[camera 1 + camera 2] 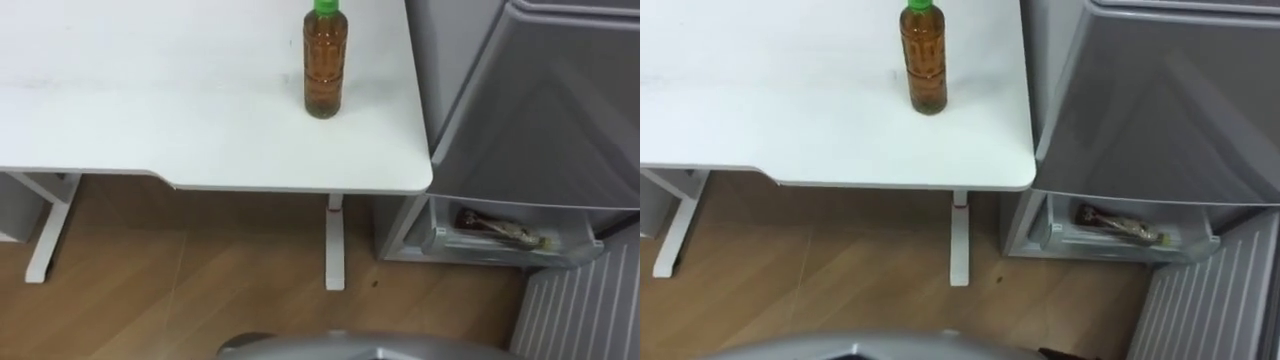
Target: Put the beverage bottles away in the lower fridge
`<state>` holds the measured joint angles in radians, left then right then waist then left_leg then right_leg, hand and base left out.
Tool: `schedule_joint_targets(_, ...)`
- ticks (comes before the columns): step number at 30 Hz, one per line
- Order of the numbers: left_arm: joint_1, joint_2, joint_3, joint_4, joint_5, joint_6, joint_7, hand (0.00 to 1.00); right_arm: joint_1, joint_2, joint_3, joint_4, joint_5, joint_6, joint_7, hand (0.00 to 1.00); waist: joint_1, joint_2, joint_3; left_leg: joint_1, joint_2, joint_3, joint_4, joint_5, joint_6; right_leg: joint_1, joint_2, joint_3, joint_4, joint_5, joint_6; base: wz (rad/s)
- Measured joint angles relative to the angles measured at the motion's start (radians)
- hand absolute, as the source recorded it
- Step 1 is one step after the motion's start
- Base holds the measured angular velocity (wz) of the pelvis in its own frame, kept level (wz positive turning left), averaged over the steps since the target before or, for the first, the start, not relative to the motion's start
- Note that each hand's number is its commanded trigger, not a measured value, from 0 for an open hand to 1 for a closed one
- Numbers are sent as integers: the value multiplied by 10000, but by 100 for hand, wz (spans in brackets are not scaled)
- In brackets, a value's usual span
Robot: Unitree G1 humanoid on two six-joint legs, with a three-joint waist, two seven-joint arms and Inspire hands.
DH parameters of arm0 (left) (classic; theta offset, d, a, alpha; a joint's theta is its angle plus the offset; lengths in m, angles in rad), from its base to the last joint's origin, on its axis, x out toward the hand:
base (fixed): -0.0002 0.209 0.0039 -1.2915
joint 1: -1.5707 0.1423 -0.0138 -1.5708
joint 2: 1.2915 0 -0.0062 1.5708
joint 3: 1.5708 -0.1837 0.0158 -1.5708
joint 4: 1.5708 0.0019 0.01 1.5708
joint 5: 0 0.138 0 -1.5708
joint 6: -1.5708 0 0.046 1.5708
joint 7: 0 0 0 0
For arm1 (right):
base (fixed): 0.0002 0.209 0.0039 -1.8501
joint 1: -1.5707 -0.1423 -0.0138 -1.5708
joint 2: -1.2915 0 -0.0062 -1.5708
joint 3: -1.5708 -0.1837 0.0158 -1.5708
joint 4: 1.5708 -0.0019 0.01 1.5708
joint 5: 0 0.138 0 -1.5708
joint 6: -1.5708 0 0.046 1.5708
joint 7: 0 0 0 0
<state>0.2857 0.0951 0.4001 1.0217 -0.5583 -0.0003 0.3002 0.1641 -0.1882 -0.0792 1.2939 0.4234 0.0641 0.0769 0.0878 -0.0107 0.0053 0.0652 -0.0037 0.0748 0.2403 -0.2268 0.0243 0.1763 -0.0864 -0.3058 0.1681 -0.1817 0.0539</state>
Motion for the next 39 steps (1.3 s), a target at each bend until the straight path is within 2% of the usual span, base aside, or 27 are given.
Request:
schedule_joint_targets(2, -22, -1, 296, -525, -7, -89, 551, 0, -61, 3, 6, 10, -232, 1, -121, 0, 32, 4, 8, -2, -20, -82, 17, 1, 2, 33, -8, -68, 0, 0, 0, 10)
schedule_joint_targets(5, -65, 5, 513, -1691, 20, -279, 1468, 0, -74, 2, -19, -110, -645, -5, -226, 0, 46, 78, -29, -30, -85, -294, 17, 3, 14, 88, -58, -314, 4, -11, 19, 21)
schedule_joint_targets(6, -65, 8, 710, -2357, 22, -307, 1910, 0, -63, 3, -21, -115, -773, -4, -224, 0, 42, 68, -32, -24, -105, -396, 18, 7, 19, 149, -67, -427, -4, -14, 23, 26)
schedule_joint_targets(9, 35, 20, 855, -3985, 101, -709, 2888, 0, -54, -20, -153, -215, -1163, -23, -231, 0, 255, 97, -53, -19, -131, -502, 8, 15, 25, 167, -73, -513, -1, -19, 31, 13)
schedule_joint_targets(11, 30, 12, 916, -4872, 476, -860, 3421, 0, -59, -12, -215, -210, -1247, -33, -183, 0, 308, 93, -59, -3, -148, -585, -17, 50, 29, 179, -76, -516, -5, -19, 31, 12)
schedule_joint_targets(15, 12, 40, 1116, -6405, 1407, -1394, 4627, 0, -64, -13, -256, -319, -1839, -356, -66, 0, 328, 103, -81, -6, -192, -710, -49, 64, 35, 191, -88, -522, 1, -31, 49, 9)
schedule_joint_targets(18, -6, 70, 1109, -7826, 2203, -1601, 5028, 0, -44, -16, -232, -293, -1975, -548, 115, 0, 368, 36, -78, -19, -211, -801, -38, 64, 37, 199, -94, -524, 1, -33, 52, 8)
schedule_joint_targets(24, -101, 170, 1053, -10813, 3753, -1812, 5036, 0, 135, 9, -234, -304, -2235, -893, 281, 0, 263, 34, -64, -5, -255, -885, -13, 49, 56, 301, -104, -521, -61, -34, 53, 6)
schedule_joint_targets(29, -124, 614, 636, -12467, 4756, -1958, 4658, 0, 128, -85, -195, -48, -2254, -986, 531, 0, 163, 75, -45, -26, -264, -869, -11, 46, 56, 354, -96, -513, -177, -34, 53, -1)
schedule_joint_targets(31, -169, 749, 455, -13190, 4846, -1959, 4267, 0, 119, -98, -206, 47, -2335, -981, 666, 0, -46, 66, -23, -37, -273, -939, 9, 46, 55, 384, -93, -538, -178, -34, 53, 9)
schedule_joint_targets(33, -352, 842, 274, -13671, 4835, -1958, 3886, 0, 133, -105, -197, 41, -2323, -987, 745, 0, -59, 74, -13, -43, -269, -910, 3, 46, 55, 357, -87, -500, -182, -34, 53, -2)
schedule_joint_targets(36, -706, 846, -286, -14331, 4838, -1969, 3234, 0, 22, -112, -8, 43, -2327, -1016, 789, 0, -193, 54, 29, -19, -275, -907, -12, 50, 56, 437, -90, -421, -187, -35, 54, 0)
schedule_joint_targets(39, -924, 845, -703, -14481, 4838, -1978, 2404, 0, -51, -112, 113, 47, -2378, -1135, 791, 0, -359, 12, 67, 2, -261, -807, -26, 52, 53, 422, -82, -296, -193, -46, 72, -5)
